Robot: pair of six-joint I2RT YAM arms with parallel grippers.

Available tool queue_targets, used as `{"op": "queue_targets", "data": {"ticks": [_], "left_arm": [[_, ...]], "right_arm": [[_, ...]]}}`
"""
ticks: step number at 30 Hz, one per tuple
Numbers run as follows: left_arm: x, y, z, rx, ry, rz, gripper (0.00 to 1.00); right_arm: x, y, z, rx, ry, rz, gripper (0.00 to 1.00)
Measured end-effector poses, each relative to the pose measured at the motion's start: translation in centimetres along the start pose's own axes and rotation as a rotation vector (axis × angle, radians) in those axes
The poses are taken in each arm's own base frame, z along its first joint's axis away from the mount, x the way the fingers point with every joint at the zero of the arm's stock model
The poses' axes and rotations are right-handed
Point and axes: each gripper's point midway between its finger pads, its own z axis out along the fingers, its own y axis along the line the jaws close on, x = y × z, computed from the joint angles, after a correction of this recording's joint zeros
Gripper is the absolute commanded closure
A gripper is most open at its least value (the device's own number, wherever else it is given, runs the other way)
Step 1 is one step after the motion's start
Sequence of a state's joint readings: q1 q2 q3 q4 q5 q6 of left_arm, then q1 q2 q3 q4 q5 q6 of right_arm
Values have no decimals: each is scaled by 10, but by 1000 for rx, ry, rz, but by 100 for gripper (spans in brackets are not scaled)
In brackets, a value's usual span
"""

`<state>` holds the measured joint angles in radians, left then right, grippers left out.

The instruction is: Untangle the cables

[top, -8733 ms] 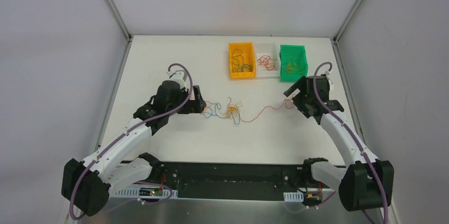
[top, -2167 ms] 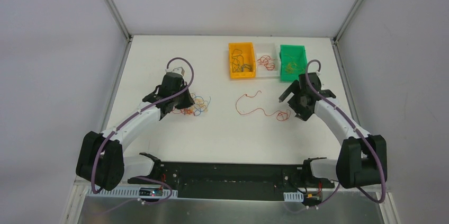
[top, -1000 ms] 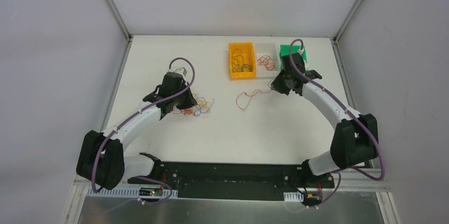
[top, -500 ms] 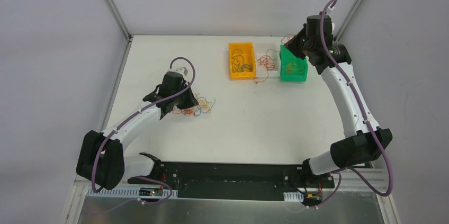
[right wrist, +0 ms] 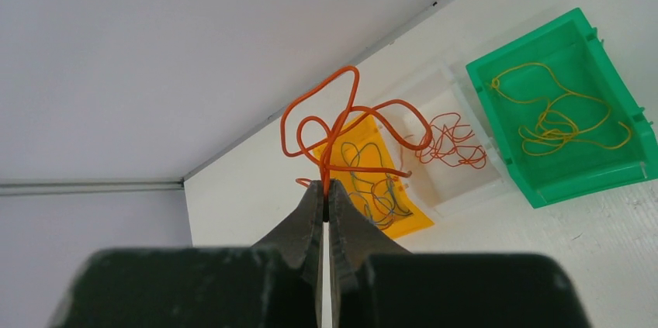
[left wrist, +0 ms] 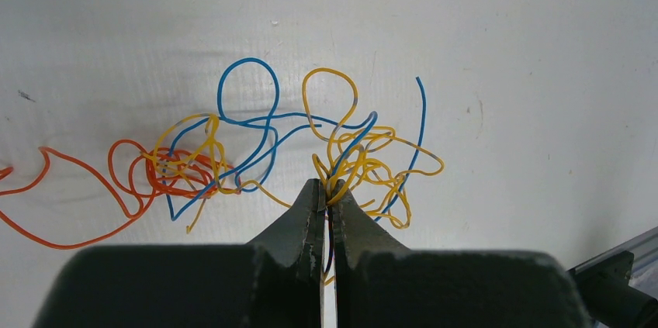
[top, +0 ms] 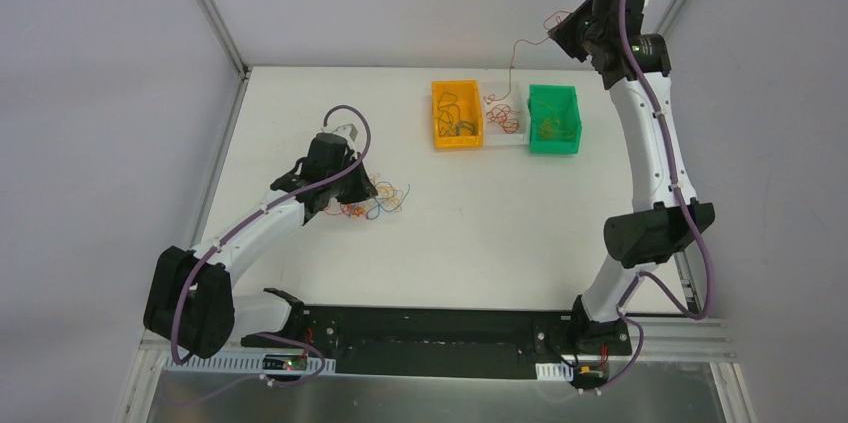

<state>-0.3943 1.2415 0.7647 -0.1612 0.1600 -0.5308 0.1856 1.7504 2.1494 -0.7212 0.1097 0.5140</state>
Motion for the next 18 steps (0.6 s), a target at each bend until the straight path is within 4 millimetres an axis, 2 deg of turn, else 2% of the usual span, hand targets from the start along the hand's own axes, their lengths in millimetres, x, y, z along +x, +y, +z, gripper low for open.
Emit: {"op": "queue_targets", "data": {"ticks": [6, 11, 18], "left_arm": [[3, -5, 0, 13, 8, 8, 100], [3, -5, 0, 18, 10, 8, 100], [3, -6, 0, 19, 12, 8, 100]], "right_arm": [[15, -20, 36, 63, 41, -18, 100], [40, -57, 65, 167, 76, -86, 100], [55, -94, 104, 296, 71, -212, 100]]}}
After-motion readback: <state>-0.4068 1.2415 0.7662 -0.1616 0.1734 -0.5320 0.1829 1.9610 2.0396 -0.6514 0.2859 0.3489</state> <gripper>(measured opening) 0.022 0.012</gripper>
